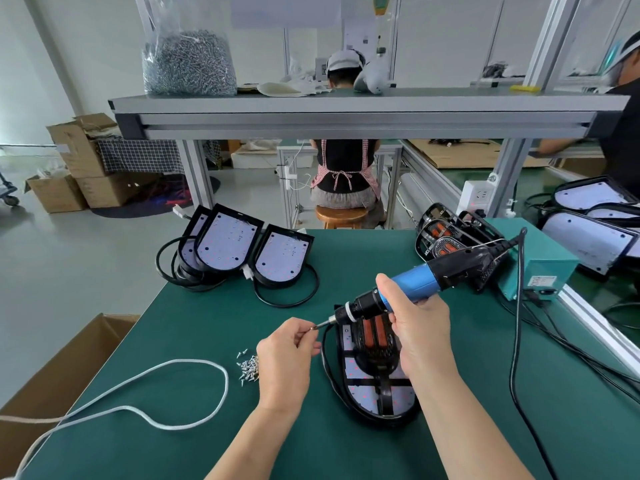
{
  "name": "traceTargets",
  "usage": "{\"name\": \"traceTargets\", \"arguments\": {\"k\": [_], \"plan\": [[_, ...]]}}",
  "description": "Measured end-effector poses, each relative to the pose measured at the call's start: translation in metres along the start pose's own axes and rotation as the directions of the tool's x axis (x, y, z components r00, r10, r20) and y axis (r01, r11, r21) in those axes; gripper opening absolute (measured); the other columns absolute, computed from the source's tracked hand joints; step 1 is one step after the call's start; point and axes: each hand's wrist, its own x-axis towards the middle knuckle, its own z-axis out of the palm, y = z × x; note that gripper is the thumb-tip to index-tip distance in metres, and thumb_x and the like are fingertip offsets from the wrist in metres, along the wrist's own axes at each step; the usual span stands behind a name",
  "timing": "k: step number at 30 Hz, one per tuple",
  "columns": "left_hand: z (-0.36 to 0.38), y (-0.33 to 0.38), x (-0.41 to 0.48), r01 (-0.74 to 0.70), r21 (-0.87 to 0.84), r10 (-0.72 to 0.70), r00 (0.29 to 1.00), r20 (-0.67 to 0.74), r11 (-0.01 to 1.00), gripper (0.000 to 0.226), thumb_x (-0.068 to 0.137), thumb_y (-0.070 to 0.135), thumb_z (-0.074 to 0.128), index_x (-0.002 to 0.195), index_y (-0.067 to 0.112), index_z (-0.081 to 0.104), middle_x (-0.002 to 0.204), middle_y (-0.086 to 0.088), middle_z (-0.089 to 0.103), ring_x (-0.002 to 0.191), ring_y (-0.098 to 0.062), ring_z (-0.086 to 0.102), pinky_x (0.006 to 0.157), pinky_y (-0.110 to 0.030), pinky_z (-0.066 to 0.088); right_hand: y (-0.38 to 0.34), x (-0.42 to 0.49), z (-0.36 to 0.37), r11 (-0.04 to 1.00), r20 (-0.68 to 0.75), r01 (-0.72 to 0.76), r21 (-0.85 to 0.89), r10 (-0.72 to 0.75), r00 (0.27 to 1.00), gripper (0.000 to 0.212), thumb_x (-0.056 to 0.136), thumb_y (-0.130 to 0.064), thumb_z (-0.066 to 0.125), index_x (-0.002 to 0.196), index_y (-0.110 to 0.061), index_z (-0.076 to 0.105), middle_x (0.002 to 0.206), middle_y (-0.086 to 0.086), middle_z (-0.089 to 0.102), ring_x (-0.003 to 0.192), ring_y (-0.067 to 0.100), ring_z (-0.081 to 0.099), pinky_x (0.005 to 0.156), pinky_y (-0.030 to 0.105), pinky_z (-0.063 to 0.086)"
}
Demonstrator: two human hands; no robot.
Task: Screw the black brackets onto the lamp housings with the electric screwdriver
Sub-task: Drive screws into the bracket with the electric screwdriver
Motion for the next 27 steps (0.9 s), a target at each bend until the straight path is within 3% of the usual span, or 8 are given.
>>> {"name": "traceTargets", "arguments": {"k": [3, 8, 13, 18, 22, 27], "plan": [[0.002, 0.001, -0.003, -0.020, 0.016, 0.020, 1.000, 0.023, 1.000, 0.029, 0.089, 0.001, 0.068, 0.075, 0.026, 0.069, 0.068, 0.011, 0.071, 0.064, -0.008, 0.072, 0.071, -0.027, 0.060, -0.001, 0.001, -0.005, 1.000, -0.005, -0.001, 0.002, 0.001, 1.000, 0.022, 0.082, -0.020, 0.084, 0.083, -0.015, 0.063, 0.058, -0.015, 0.062, 0.051, -0.001, 0.055, 0.063, 0.022, 0.044], [0.006, 0.004, -0.004, -0.054, 0.036, 0.053, 0.998, 0.036, 0.998, 0.032, 0.088, 0.001, 0.068, 0.072, 0.029, 0.068, 0.067, 0.013, 0.071, 0.063, -0.007, 0.071, 0.070, -0.027, 0.059, -0.001, 0.004, -0.012, 0.999, -0.021, -0.012, 0.036, 0.012, 1.000, 0.023, 0.082, -0.019, 0.083, 0.084, -0.015, 0.060, 0.055, -0.016, 0.060, 0.047, -0.001, 0.049, 0.049, 0.012, 0.043], [0.008, 0.001, -0.005, -0.092, 0.055, 0.090, 0.995, 0.042, 0.994, 0.032, 0.088, 0.000, 0.069, 0.073, 0.028, 0.068, 0.068, 0.011, 0.071, 0.063, -0.006, 0.071, 0.070, -0.028, 0.058, 0.002, 0.007, -0.017, 0.999, -0.046, -0.036, -0.009, 0.036, 0.998, 0.025, 0.080, -0.027, 0.085, 0.082, -0.018, 0.062, 0.057, -0.015, 0.059, 0.047, 0.002, 0.049, 0.052, 0.020, 0.042], [0.009, -0.001, -0.007, -0.167, 0.166, 0.156, 0.985, 0.075, 0.972, 0.029, 0.086, 0.002, 0.070, 0.073, 0.027, 0.067, 0.066, 0.013, 0.069, 0.063, -0.006, 0.068, 0.067, -0.026, 0.056, 0.002, 0.007, -0.022, 0.999, -0.043, -0.047, 0.013, 0.047, 0.998, 0.024, 0.079, -0.023, 0.086, 0.082, -0.016, 0.063, 0.058, -0.014, 0.062, 0.048, 0.000, 0.053, 0.047, 0.014, 0.043], [0.010, 0.000, -0.009, -0.307, 0.328, 0.286, 0.952, 0.111, 0.893, 0.016, 0.085, 0.006, 0.072, 0.076, 0.019, 0.068, 0.061, 0.010, 0.062, 0.062, -0.011, 0.058, 0.062, -0.023, 0.046, 0.002, 0.008, -0.025, 0.999, -0.058, -0.050, -0.002, 0.050, 0.997, 0.026, 0.078, -0.025, 0.087, 0.081, -0.017, 0.062, 0.057, -0.015, 0.060, 0.046, 0.001, 0.051, 0.049, 0.017, 0.041], [0.015, 0.009, -0.010, -0.489, 0.408, 0.467, 0.870, 0.160, 0.771, 0.011, 0.083, 0.002, 0.075, 0.079, 0.009, 0.068, 0.066, 0.004, 0.063, 0.059, -0.021, 0.058, 0.060, -0.041, 0.052, 0.002, 0.008, -0.025, 1.000, -0.149, -0.007, -0.010, 0.006, 0.989, 0.038, 0.063, -0.048, 0.086, 0.082, -0.023, 0.064, 0.060, -0.016, 0.064, 0.051, 0.002, 0.057, 0.061, 0.026, 0.042]]}}
